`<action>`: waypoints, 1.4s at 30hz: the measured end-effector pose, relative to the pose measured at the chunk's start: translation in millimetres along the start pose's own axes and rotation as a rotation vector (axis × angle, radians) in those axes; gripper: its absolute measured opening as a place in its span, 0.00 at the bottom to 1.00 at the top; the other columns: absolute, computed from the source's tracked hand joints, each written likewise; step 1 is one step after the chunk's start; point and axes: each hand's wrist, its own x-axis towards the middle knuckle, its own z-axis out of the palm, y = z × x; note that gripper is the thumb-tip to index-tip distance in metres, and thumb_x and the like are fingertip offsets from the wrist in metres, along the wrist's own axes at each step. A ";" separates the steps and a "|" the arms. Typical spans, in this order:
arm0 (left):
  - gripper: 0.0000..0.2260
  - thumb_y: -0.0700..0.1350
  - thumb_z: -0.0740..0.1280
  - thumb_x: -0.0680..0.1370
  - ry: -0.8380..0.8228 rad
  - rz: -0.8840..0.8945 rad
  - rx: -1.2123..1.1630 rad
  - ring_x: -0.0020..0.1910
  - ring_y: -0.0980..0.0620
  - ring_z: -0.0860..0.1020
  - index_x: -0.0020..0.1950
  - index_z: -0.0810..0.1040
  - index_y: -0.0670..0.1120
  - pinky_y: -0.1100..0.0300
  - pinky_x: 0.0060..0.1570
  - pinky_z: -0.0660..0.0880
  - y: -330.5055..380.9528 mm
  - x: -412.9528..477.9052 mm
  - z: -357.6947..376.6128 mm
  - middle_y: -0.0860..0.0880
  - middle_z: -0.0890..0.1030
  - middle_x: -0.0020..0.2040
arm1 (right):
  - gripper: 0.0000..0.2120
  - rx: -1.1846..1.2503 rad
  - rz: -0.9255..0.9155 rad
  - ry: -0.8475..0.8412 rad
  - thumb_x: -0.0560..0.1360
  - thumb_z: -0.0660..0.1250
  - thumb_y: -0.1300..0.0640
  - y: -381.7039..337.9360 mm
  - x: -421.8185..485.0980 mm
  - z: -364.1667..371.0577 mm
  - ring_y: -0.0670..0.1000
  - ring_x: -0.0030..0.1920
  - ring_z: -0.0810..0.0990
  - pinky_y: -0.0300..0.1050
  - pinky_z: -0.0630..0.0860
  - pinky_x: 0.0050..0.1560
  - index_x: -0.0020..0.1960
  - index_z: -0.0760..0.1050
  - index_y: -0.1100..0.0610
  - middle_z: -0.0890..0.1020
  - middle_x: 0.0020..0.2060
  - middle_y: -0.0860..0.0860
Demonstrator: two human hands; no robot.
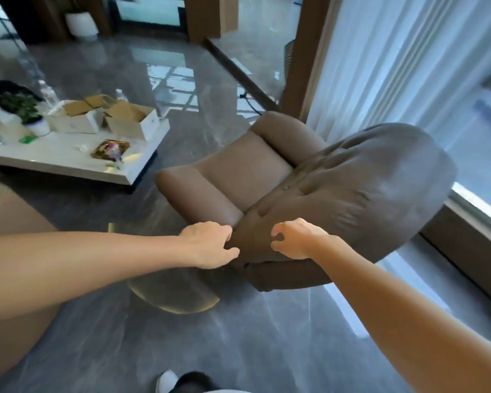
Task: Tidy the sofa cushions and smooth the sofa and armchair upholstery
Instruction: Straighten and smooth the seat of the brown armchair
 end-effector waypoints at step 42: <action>0.60 0.83 0.56 0.55 -0.053 -0.740 -0.429 0.76 0.40 0.51 0.79 0.40 0.57 0.43 0.68 0.63 367.5 302.0 -19.7 0.50 0.45 0.81 | 0.45 -0.373 -0.749 0.166 0.64 0.37 0.16 449.8 221.8 -162.2 0.60 0.77 0.51 0.67 0.45 0.74 0.77 0.45 0.33 0.56 0.79 0.48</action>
